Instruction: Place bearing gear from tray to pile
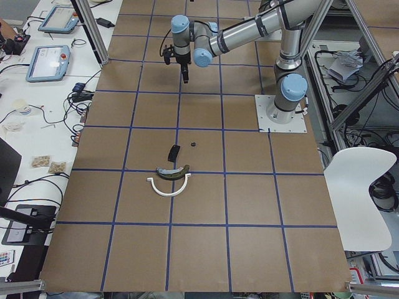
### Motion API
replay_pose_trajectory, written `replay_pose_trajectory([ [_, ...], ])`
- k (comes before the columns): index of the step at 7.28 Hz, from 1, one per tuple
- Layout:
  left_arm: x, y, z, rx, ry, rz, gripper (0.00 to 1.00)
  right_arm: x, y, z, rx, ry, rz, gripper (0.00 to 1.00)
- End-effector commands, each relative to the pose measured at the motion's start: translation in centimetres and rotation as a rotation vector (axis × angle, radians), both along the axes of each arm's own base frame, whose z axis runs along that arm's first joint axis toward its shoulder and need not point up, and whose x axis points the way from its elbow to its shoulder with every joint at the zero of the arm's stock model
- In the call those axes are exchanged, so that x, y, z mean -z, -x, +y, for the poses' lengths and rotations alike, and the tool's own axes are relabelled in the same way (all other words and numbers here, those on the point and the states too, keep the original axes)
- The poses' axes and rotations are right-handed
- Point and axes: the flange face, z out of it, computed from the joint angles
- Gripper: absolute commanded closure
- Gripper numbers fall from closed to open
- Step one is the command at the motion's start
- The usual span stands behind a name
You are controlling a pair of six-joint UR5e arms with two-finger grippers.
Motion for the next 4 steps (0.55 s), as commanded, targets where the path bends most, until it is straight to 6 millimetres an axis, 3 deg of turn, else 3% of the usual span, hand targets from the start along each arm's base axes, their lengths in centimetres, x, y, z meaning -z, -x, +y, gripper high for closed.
replay_pose_trajectory([
  [1, 3.5, 11.4, 2.4, -0.067, 0.018, 0.043, 0.0, -0.7, 1.4, 0.7, -0.01, -0.04, 0.008, 0.0],
  [3, 5.5, 17.3, 4.9, -0.04, 0.005, 0.019, 0.0, -2.3, 0.9, 0.7, -0.019, -0.066, -0.033, 0.0],
  [4, 5.8, 17.6, 5.1, -0.034, 0.008, 0.006, 0.03, -2.3, 1.2, -0.2, -0.011, -0.089, -0.033, 0.0],
])
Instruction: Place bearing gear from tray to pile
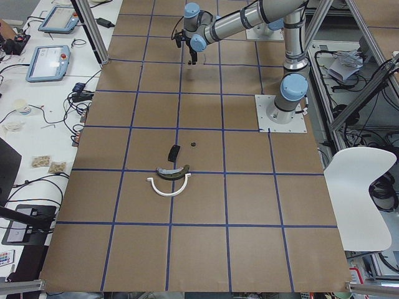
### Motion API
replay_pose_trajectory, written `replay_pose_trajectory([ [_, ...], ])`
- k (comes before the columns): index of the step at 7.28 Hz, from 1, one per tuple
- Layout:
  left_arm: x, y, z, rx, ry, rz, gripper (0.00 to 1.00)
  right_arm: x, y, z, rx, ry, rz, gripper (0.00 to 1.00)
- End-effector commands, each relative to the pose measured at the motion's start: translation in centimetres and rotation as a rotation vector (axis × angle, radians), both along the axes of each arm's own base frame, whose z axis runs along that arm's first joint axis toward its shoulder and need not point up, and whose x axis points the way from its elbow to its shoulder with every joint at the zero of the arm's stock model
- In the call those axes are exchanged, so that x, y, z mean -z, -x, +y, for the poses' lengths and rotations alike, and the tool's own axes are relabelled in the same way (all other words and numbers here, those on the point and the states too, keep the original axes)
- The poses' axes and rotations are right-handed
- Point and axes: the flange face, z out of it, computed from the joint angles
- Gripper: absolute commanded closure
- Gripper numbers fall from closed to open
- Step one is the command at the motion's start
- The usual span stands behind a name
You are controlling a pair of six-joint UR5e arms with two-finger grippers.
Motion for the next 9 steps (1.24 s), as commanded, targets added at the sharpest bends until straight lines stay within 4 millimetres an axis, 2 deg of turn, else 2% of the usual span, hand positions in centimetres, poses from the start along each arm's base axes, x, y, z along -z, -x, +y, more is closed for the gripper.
replay_pose_trajectory([
  [1, 1.5, 1.8, 0.9, 0.012, -0.011, -0.022, 0.03, -0.9, 1.2, -1.1, 0.028, -0.035, -0.019, 0.0],
  [2, 2.0, 1.8, 0.2, 0.012, 0.001, -0.053, 0.06, -0.8, 1.8, -0.8, 0.039, -0.049, -0.012, 0.0],
  [3, 2.9, 1.7, -0.8, 0.008, 0.012, -0.095, 0.07, -1.4, 1.5, -0.1, 0.025, -0.03, -0.017, 0.0],
  [5, 2.7, 2.8, -3.3, 0.005, 0.035, -0.09, 0.06, -1.7, 1.5, 0.0, 0.025, -0.02, -0.017, 0.0],
  [7, 4.2, 2.6, -2.5, 0.008, -0.009, -0.111, 0.06, -1.5, 1.5, 0.0, 0.023, -0.023, -0.012, 0.0],
  [8, 5.1, 1.8, -0.8, 0.005, -0.043, -0.122, 0.07, -1.5, 1.5, 0.0, 0.025, -0.023, -0.012, 0.0],
  [9, 5.4, 1.6, -0.8, 0.001, -0.045, -0.121, 0.1, -1.6, 1.4, 0.0, 0.026, -0.021, -0.013, 0.0],
])
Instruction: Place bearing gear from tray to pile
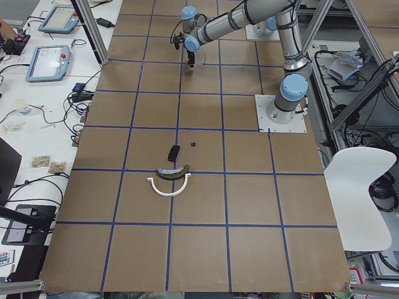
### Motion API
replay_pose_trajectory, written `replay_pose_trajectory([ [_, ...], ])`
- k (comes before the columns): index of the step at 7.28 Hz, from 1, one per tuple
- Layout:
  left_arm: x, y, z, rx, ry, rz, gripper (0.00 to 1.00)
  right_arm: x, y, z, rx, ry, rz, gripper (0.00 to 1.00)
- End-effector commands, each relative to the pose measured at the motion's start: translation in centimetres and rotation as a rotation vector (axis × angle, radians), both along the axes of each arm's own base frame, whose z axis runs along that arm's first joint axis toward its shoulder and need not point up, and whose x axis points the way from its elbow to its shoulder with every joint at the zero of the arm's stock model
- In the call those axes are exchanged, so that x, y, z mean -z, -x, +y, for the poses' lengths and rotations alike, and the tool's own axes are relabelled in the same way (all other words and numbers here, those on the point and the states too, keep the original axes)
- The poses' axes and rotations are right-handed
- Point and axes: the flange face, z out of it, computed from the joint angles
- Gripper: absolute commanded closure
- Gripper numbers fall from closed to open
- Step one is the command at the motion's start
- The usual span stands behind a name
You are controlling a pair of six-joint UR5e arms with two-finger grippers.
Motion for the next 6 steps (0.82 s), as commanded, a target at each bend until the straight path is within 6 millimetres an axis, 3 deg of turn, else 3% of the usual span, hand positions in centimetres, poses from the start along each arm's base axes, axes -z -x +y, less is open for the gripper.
replay_pose_trajectory([
  [1, 0.1, -0.2, 0.2, 0.0, -0.004, -0.001, 0.11, -0.1, 0.0, 0.0, 0.002, 0.001, -0.003, 0.0],
  [3, -1.4, 0.8, -1.9, -0.006, 0.035, 0.021, 0.11, -0.4, 0.1, -0.1, 0.003, 0.008, 0.0, 0.0],
  [6, -0.4, 0.6, -1.6, 0.003, 0.013, 0.009, 0.12, -0.4, 0.1, 0.0, 0.002, 0.008, 0.002, 0.0],
])
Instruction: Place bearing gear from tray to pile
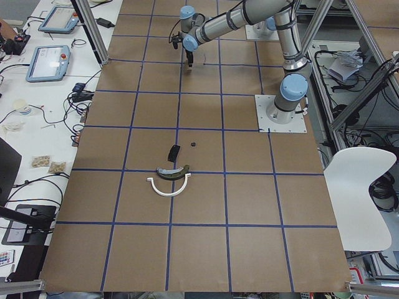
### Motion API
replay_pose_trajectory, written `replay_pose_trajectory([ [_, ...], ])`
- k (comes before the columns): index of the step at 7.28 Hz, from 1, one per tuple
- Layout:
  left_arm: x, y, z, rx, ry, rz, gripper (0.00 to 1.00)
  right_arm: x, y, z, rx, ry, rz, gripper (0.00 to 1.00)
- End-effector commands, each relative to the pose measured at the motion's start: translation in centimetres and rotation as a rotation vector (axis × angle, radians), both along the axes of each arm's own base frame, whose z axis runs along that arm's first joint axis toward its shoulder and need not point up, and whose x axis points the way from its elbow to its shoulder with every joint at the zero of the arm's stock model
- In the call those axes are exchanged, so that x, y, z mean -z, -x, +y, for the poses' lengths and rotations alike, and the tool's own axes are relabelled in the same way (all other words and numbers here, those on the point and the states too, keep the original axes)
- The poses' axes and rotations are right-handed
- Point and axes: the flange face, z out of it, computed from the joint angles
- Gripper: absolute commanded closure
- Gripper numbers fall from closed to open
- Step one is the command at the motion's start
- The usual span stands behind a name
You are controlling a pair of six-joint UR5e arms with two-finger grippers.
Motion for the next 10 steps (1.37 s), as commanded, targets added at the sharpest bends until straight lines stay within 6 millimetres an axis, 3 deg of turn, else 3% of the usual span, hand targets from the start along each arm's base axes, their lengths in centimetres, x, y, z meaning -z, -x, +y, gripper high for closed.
replay_pose_trajectory([
  [1, 0.1, 0.0, 0.1, 0.006, -0.004, -0.001, 0.19, -0.1, 0.0, 0.0, 0.001, 0.001, 0.001, 0.0],
  [2, 0.1, 0.1, 0.0, -0.005, -0.008, 0.011, 0.99, -0.1, 0.0, 0.0, 0.001, 0.001, 0.001, 0.0],
  [5, 0.2, 0.1, 0.1, -0.03, -0.012, 0.01, 1.0, -0.1, 0.0, 0.1, -0.001, 0.001, -0.001, 0.0],
  [7, -0.9, 0.2, -0.4, -0.017, 0.013, 0.015, 1.0, 0.2, -0.1, 0.1, -0.002, -0.003, -0.001, 0.0],
  [9, -2.9, -2.0, -1.4, -0.051, 0.036, 0.026, 1.0, 0.2, -0.1, 0.1, -0.001, -0.005, -0.005, 0.0],
  [10, -2.7, -2.2, -1.3, -0.051, 0.03, 0.021, 1.0, 0.2, -0.1, 0.1, 0.0, -0.005, -0.008, 0.0],
])
